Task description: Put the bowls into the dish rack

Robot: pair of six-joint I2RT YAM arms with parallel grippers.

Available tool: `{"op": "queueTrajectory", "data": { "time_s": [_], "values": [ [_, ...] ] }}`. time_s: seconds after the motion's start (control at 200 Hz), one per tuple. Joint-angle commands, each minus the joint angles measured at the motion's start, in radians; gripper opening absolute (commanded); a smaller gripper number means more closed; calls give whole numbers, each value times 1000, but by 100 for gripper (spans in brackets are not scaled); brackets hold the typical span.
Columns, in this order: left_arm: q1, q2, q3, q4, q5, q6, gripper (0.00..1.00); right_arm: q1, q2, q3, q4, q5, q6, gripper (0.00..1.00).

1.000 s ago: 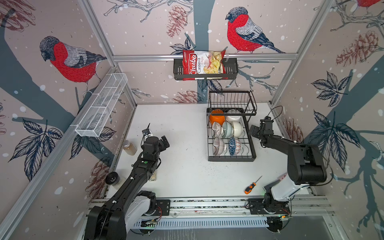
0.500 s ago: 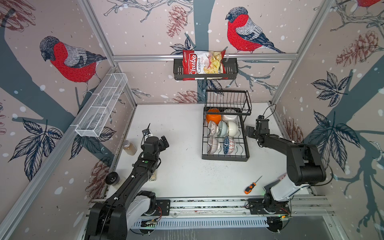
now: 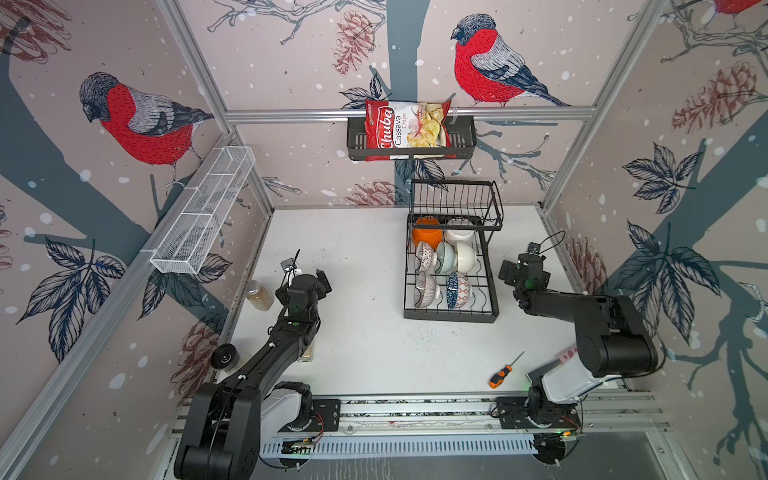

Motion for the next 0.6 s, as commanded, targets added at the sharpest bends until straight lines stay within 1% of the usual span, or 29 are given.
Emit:
{"op": "queueTrajectory", "data": {
  "time_s": [0.0,0.09,0.155,0.25,0.375,0.405,0.48,0.51,0.56,0.58,0.595],
  "values": [
    [4,21,-12,151,-80,67,98,-10,-62,-88,268,35,-17,99],
    [6,50,-31,225,-107,104,98,-31,-87,-204,452,15,-5,100],
    [7,77,-54,292,-121,126,97,-31,-100,-233,483,4,-6,100],
    [9,125,-103,445,-139,160,97,-28,-103,-263,535,-5,-14,99],
    [10,207,-179,712,-163,211,97,-9,-76,-308,644,-18,-47,100],
    [12,229,-193,786,-172,231,97,-9,-69,-315,660,-29,-53,99],
    [12,268,-215,898,-156,273,97,-11,-68,-319,666,-39,-53,100],
    [19,299,-222,960,-144,276,97,-11,-66,-318,665,-40,-52,100],
    [24,353,-221,989,-149,257,97,-12,-65,-317,665,-40,-52,100],
    [26,375,-227,1052,-141,279,97,-12,-66,-317,664,-41,-52,99],
    [24,382,-228,1065,-132,288,97,-12,-66,-318,664,-40,-53,100]
  ]
}}
